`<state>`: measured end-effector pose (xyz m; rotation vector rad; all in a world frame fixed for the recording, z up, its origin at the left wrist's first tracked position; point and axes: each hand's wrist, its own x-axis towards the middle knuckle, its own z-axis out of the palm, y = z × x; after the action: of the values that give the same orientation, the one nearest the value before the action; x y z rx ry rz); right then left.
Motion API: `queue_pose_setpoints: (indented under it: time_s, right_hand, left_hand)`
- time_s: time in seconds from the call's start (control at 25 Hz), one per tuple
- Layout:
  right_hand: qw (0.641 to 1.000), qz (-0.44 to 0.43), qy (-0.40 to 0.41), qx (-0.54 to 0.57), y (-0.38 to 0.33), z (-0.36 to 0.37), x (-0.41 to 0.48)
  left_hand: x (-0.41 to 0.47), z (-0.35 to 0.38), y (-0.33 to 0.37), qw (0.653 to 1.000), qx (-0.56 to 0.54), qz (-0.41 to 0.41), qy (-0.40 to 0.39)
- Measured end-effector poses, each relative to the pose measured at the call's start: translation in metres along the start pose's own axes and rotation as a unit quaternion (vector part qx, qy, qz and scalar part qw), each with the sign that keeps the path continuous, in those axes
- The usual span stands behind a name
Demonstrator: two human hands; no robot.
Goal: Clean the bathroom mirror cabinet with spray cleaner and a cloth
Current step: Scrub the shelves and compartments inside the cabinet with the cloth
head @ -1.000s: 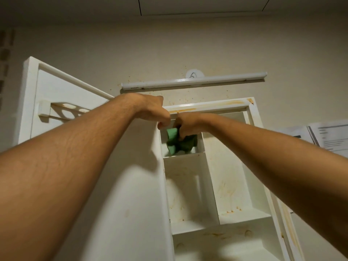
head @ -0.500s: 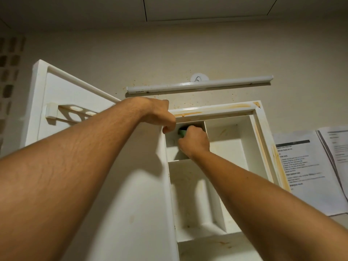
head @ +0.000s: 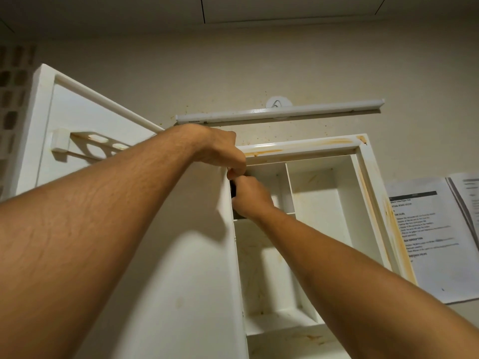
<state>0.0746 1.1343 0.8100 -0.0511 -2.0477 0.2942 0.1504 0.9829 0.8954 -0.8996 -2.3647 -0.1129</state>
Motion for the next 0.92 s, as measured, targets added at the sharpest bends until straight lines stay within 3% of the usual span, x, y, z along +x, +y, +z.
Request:
queue_pose_setpoints:
  time_s: [0.16, 0.32, 0.44, 0.52, 0.6, 0.72, 0.84, 0.92]
  right_hand:
    - [0.981, -0.121, -0.058, -0.142, 0.011, -0.006, 0.011]
    - [0.906, -0.233, -0.114, -0.335, 0.018, -0.015, 0.016]
    - [0.845, -0.267, -0.097, -0.452, 0.023, -0.027, 0.017]
    - [0.839, -0.247, -0.083, -0.478, 0.029, -0.032, 0.019]
    - [0.869, -0.189, -0.078, -0.45, 0.032, -0.03, 0.015]
    - [0.943, -0.068, -0.042, -0.322, 0.031, -0.019, 0.009]
    - [0.99, 0.058, -0.012, -0.13, 0.034, -0.014, 0.006]
    - [0.992, 0.119, 0.021, 0.037, 0.029, -0.011, 0.005]
  left_hand:
    - [-0.005, -0.002, 0.002, 1.0, 0.015, -0.008, -0.003]
    - [-0.008, -0.001, 0.001, 1.0, 0.024, -0.004, -0.002]
    - [-0.008, 0.001, 0.001, 1.0, 0.026, -0.005, 0.002]
    - [-0.005, 0.001, -0.002, 1.0, 0.023, -0.006, 0.003]
    - [-0.003, 0.001, -0.003, 1.0, 0.019, -0.003, 0.002]
    - [-0.001, 0.002, -0.005, 1.0, 0.019, 0.001, 0.004]
    - [0.0, 0.002, -0.004, 1.0, 0.011, 0.008, 0.002]
    - [-0.001, 0.002, -0.002, 1.0, 0.011, 0.01, 0.001]
